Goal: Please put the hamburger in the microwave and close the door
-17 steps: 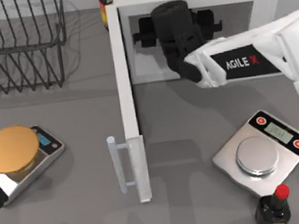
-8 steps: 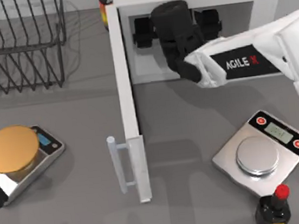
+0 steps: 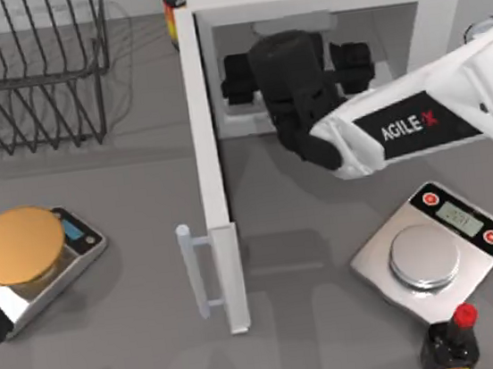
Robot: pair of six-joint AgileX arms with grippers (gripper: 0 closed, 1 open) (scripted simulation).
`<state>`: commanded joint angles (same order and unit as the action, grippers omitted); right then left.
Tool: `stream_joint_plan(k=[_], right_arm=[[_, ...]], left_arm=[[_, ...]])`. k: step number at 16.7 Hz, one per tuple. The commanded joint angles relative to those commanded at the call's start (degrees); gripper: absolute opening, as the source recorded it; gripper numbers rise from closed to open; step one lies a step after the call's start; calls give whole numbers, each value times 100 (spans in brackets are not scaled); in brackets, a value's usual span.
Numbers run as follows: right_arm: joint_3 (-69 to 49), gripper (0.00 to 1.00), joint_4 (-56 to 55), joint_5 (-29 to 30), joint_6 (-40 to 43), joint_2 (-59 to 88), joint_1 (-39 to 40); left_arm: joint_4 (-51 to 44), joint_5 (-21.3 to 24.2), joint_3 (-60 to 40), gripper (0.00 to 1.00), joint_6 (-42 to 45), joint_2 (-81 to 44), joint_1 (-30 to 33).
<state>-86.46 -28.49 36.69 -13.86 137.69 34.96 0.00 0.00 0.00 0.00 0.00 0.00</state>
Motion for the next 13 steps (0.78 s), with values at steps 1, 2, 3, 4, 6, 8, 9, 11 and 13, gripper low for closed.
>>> stream_joint_plan(k=[1, 2, 3, 4, 6, 8, 9, 11, 13], right_arm=[[391, 100, -112, 113, -72, -175, 126], [814, 100, -224, 229, -146, -353, 259], [1258, 100, -337, 345, -222, -538, 394], [1699, 100, -452, 462, -297, -732, 529], [2490, 100, -689, 688, -445, -1121, 789], [3066, 100, -907, 890, -574, -1451, 1013], [3265, 100, -1001, 975, -627, -1583, 1101], [3474, 100, -1122, 1083, -692, -1738, 1211], [3491, 100, -1134, 1094, -699, -1753, 1221]], left_arm=[[0, 0, 0, 100, 0, 0, 0], [0, 0, 0, 100, 0, 0, 0], [0, 0, 0, 100, 0, 0, 0], [0, 0, 0, 100, 0, 0, 0], [0, 0, 0, 100, 0, 0, 0], [0, 0, 0, 100, 0, 0, 0], [0, 0, 0, 100, 0, 0, 0], [0, 0, 0, 100, 0, 0, 0], [0, 0, 0, 100, 0, 0, 0]])
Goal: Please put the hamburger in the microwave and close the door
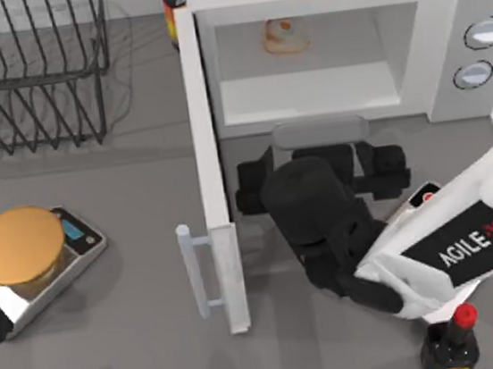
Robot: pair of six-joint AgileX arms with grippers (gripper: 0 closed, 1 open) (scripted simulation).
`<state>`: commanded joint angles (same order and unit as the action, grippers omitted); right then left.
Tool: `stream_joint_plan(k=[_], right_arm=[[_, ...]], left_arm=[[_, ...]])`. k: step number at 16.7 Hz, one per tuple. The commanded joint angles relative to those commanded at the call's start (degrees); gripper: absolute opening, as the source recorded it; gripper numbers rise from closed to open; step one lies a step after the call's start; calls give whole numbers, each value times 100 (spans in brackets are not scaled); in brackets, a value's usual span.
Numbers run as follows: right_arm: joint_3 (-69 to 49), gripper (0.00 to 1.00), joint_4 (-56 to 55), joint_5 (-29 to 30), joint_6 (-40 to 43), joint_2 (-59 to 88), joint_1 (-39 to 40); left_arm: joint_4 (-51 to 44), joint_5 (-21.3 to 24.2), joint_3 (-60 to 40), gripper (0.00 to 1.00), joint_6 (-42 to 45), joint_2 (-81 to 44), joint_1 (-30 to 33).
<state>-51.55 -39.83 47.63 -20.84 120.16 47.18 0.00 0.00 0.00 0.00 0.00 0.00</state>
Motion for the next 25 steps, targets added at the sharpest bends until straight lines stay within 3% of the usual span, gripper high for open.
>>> stream_joint_plan(k=[5, 13, 20, 25], right_arm=[[-103, 100, 233, -21, 11, -174, -22], [-628, 100, 2194, -39, 13, -1515, -34], [-619, 100, 2258, -67, 27, -1616, -58], [14, 100, 2411, -627, 273, -2671, -592]], left_arm=[[0, 0, 0, 100, 0, 0, 0], [0, 0, 0, 100, 0, 0, 0], [0, 0, 0, 100, 0, 0, 0], [0, 0, 0, 100, 0, 0, 0]])
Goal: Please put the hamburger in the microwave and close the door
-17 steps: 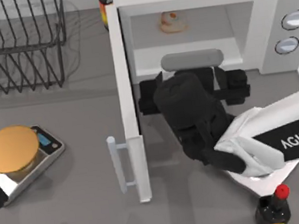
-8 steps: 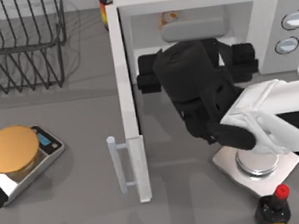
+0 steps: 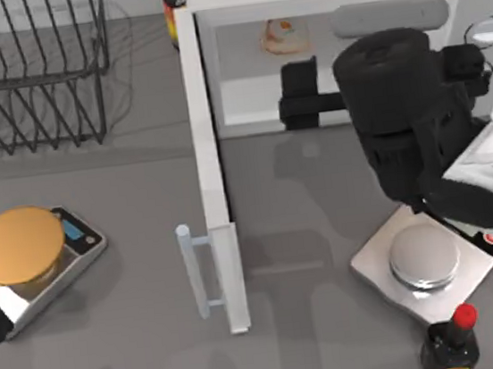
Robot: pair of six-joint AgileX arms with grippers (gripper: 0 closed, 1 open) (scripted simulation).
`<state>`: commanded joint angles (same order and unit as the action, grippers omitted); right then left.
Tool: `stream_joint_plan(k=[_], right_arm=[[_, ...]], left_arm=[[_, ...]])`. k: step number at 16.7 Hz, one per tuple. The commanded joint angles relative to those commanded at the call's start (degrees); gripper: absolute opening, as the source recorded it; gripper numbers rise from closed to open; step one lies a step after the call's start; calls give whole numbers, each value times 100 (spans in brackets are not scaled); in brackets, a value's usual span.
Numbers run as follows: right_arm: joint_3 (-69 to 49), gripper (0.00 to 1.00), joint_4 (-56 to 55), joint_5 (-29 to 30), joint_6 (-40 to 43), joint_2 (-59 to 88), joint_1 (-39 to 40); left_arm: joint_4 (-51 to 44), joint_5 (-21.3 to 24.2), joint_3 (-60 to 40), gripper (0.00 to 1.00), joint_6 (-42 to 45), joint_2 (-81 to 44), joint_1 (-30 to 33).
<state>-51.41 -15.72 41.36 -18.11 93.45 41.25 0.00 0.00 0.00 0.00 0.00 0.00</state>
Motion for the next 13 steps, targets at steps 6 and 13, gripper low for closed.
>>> stream_joint_plan(k=[6, 13], right_arm=[[1677, 100, 574, -1285, 564, -3101, -1281], [4004, 100, 1372, -3068, 1348, -7419, -3033]], left_arm=[[0, 0, 0, 100, 0, 0, 0], [0, 0, 0, 100, 0, 0, 0]])
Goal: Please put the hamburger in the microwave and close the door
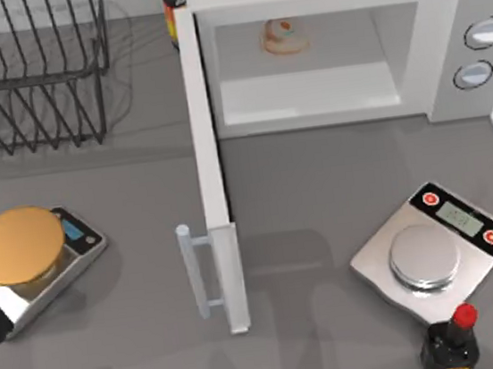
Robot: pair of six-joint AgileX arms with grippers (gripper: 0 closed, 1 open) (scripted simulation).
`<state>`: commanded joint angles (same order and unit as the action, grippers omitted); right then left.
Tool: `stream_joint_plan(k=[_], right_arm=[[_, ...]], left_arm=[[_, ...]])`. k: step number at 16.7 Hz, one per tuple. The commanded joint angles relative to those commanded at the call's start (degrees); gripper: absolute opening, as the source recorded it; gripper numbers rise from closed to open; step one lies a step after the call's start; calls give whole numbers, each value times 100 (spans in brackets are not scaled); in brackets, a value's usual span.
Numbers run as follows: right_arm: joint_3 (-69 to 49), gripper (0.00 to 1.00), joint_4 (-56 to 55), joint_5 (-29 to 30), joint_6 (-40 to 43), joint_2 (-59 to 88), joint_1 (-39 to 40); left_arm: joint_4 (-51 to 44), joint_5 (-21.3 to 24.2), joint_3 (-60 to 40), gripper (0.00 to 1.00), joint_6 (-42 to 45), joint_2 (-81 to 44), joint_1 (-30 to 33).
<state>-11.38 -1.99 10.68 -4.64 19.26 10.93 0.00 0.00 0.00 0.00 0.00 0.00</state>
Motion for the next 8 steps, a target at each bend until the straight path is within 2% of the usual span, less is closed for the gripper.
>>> stream_joint_plan(k=[4, 8], right_arm=[[849, 100, 175, -769, 335, -1442, -780], [1138, 100, 199, -1068, 464, -1926, -1093]], left_arm=[[0, 0, 0, 100, 0, 0, 0], [0, 0, 0, 100, 0, 0, 0]])
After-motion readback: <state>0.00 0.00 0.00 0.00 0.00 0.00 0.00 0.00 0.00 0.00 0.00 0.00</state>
